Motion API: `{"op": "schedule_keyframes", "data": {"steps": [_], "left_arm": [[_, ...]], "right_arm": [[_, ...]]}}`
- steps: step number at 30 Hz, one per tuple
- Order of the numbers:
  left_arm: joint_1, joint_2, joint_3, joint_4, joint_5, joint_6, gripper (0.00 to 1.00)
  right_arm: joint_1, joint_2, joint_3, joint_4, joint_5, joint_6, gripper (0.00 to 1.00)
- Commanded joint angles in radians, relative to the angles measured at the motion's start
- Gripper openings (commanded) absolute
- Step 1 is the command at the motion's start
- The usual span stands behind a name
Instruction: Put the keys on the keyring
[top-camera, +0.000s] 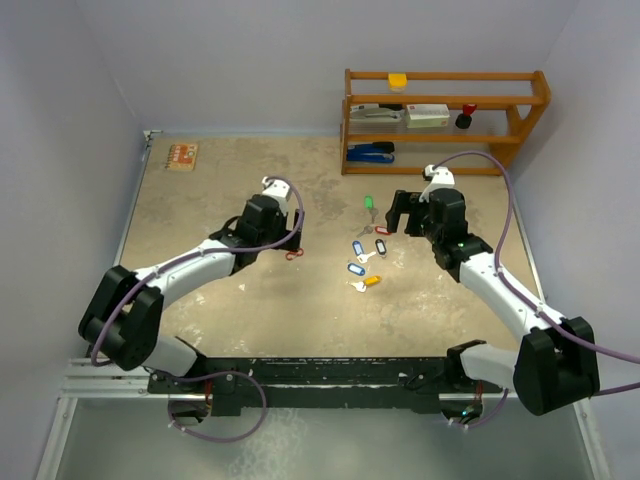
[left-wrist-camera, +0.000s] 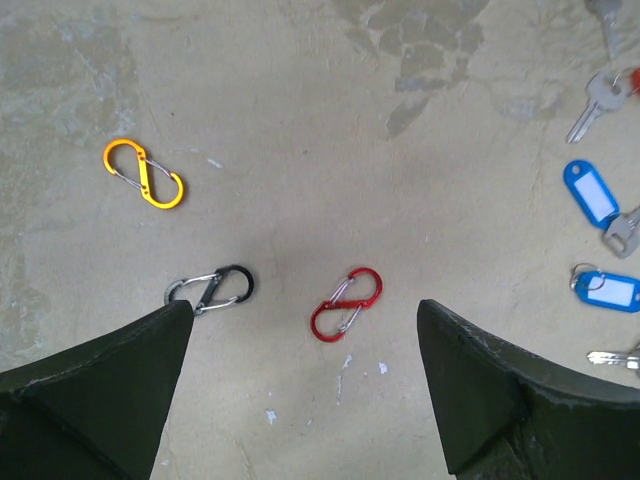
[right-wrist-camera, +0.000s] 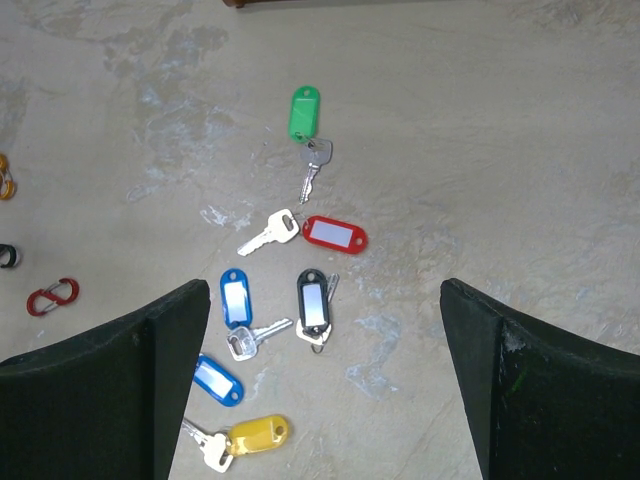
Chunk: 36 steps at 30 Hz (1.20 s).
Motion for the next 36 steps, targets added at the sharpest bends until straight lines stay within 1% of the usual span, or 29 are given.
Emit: {"op": "schedule_keyframes", "data": {"steps": [1,5,9,10,13,23,36], "left_arm": [[-0.048,0.044,0.035,-0.014,-0.076,0.061,0.89],[-0.102,0.08,0.037,-0.009,-0.092,0.078,0.87],[-0.13,0.104,0.032,-0.002,-0.091,0.093,0.81],[-0.131,0.109,0.033,-0.002,-0.087,0.095,0.79],[-0.134,0.129,0.035,-0.002,-0.08,0.095,0.77],[-0.135,0.168,0.014,0.032,-0.092,0.076,0.75],[-0.135,0.212,0.001,0.085,-0.096,0.067,0.63]], "right_arm": [[-0.001,-0.023,-0.009,0.035,-0.014,-0.017,1.0],[-0.001,-0.023,-0.01,0.03,-0.007,-0.021,1.0],[0.0,-0.026,-0.012,0.031,-0.009,-0.021,1.0],[0.0,-0.028,-0.013,0.032,-0.009,-0.02,1.0],[-0.001,-0.028,-0.014,0.027,-0.005,-0.022,1.0],[-0.001,-0.039,-0.018,0.024,0.002,-0.022,1.0],[-0.001,-0.046,-0.019,0.015,0.002,-0.022,1.0]]}}
